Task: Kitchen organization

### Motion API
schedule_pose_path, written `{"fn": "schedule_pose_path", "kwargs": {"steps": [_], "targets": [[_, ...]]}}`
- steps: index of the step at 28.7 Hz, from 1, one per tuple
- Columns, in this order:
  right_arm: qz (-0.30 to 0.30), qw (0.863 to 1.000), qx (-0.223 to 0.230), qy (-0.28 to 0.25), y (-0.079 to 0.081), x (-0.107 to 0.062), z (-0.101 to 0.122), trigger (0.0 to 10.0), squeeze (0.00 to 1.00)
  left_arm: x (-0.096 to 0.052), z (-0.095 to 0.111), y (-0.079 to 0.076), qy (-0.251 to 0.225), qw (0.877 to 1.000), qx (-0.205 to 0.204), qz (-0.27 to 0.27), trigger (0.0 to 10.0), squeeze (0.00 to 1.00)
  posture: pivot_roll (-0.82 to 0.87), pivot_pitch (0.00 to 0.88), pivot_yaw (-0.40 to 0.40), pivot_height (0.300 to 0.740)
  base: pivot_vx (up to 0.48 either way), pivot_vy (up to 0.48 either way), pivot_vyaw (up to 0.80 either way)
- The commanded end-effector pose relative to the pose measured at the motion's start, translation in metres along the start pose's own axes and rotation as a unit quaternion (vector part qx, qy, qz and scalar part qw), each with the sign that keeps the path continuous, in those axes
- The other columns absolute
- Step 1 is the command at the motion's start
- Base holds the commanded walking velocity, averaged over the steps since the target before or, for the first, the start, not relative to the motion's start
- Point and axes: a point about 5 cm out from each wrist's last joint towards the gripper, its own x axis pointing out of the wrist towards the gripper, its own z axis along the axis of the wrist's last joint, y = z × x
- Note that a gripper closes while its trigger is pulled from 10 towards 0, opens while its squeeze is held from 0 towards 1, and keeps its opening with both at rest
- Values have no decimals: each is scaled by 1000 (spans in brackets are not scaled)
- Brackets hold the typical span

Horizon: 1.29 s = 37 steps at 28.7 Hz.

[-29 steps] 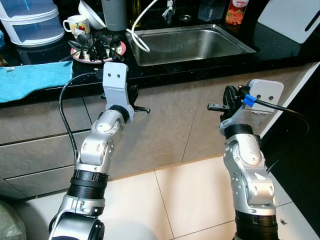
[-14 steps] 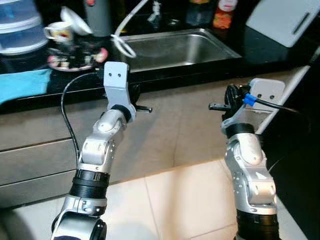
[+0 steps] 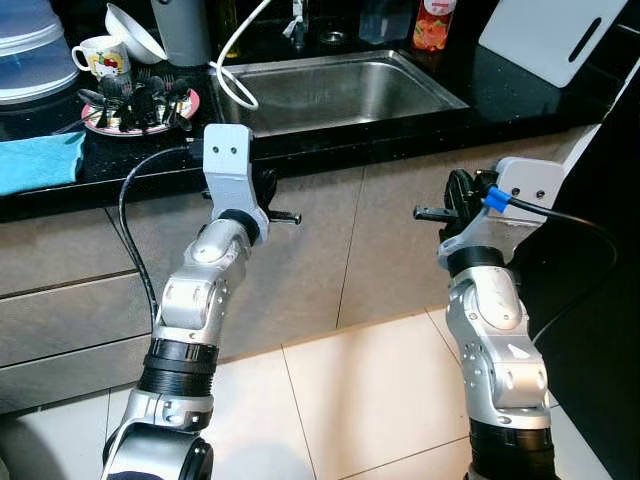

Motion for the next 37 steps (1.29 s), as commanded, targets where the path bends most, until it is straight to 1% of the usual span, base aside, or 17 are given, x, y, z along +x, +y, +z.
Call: {"fn": "schedule_pose_path", "kwargs": {"steps": [1,6,7,8,9,10,11,12,14,15,16,17,19,22,28,33,37], "targets": [[-1,1000,0,2,1,-2,-1,10000,0,0,-3,0,6,1000,5,-2,10000,0,29,69,22,740,0,0,0],[-2,1000,0,2,0,-2,-1,10000,0,-1,-1,1,-4,1000,22,4,10000,0,30,72,22,740,0,0,0],[-3,1000,-1,1,0,-2,0,10000,0,-2,3,2,-22,998,54,14,10000,0,32,79,23,740,0,0,0],[-3,1000,-1,1,0,-2,0,10000,0,-2,3,2,-22,998,54,14,10000,0,32,79,23,740,0,0,0],[-4,1000,-5,-1,-1,-1,1,10000,0,-3,8,3,-42,995,85,24,10000,0,31,80,21,740,0,0,0],[-4,1000,-15,-8,-4,0,4,10000,0,-4,14,4,-65,991,112,37,10000,0,31,84,16,740,0,0,0],[-1,999,-39,-26,-8,5,13,10000,0,-4,24,7,-96,985,135,51,10000,0,31,84,16,740,0,0,0],[-1,999,-39,-26,-8,5,13,10000,0,-4,24,7,-96,985,135,51,10000,0,31,84,16,740,0,0,0],[4,996,-73,-59,-15,13,30,10000,0,-2,40,13,-130,977,152,72,10000,0,19,91,3,740,0,0,0],[4,996,-73,-59,-15,13,30,10000,0,-2,40,13,-130,977,152,72,10000,0,19,91,3,740,0,0,0],[7,994,-81,-73,-17,18,40,10000,0,-1,50,15,-145,974,156,78,10000,0,18,98,-7,740,0,0,0],[7,994,-81,-73,-17,18,40,10000,0,-1,50,15,-145,974,156,78,10000,0,18,98,-7,740,0,0,0],[18,991,-83,-106,-18,26,62,10000,0,-1,67,16,-177,967,166,82,10000,0,20,103,-20,740,0,0,0],[48,985,-93,-140,-6,31,80,10000,0,-3,74,17,-193,961,177,93,10000,0,18,104,-24,740,0,0,0],[58,983,-92,-148,-2,33,83,10000,0,-4,74,23,-197,959,170,113,10000,0,24,101,-26,740,0,0,0],[55,985,-89,-139,-3,32,77,10000,0,-3,74,25,-199,958,167,120,10000,0,29,99,-21,740,0,0,0],[45,988,-78,-127,-6,31,72,10000,0,-1,73,24,-199,958,165,121,10000,0,23,86,-12,740,333,0,0]]}}
